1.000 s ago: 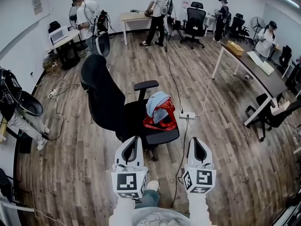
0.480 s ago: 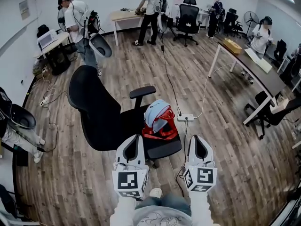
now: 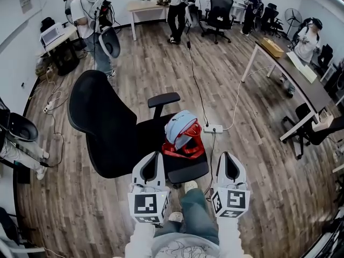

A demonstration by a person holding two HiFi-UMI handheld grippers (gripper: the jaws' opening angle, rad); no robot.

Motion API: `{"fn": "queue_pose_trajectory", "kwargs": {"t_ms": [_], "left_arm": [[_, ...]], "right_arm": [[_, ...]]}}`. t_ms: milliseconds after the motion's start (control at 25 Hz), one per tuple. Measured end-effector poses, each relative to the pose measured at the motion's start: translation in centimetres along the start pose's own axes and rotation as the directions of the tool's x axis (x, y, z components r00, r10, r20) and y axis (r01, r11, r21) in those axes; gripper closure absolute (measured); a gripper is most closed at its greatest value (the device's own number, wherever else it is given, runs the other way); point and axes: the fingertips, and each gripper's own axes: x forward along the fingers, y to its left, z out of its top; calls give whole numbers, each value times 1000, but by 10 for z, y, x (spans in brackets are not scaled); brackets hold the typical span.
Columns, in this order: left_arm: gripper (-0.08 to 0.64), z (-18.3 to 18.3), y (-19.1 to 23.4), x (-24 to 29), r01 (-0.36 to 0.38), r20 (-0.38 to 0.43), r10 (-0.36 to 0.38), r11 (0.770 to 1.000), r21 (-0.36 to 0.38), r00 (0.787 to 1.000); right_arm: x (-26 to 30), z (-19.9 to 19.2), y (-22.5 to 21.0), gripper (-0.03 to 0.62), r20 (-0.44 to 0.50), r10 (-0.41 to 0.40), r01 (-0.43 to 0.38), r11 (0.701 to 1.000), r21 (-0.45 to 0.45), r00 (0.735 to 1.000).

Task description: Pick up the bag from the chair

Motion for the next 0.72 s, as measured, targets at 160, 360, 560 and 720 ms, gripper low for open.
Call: {"fn": "queue_pose_trajectory", "kwargs": {"t_ms": [160,360,560,720], "left_arm": [[554,-4,3,34,-16,-13,16,1000,3,1000],[554,-3,6,89,-35,-19,35,999,6,999],[554,-1,6,147,-53,-43,53,999,14,998],[554,-8,9,184,-64,-80,66,998,19,995]], "right_arm": [[36,-6,-15,583,-9,14,-14,1000,4,1000],[92,-9,-36,583,-12,45,-45,999,0,999],[153,-5,-57,583,-19,90,-90,996,0,996],[193,-10,-72,583,-44,113,-113,994,-1,993]]}}
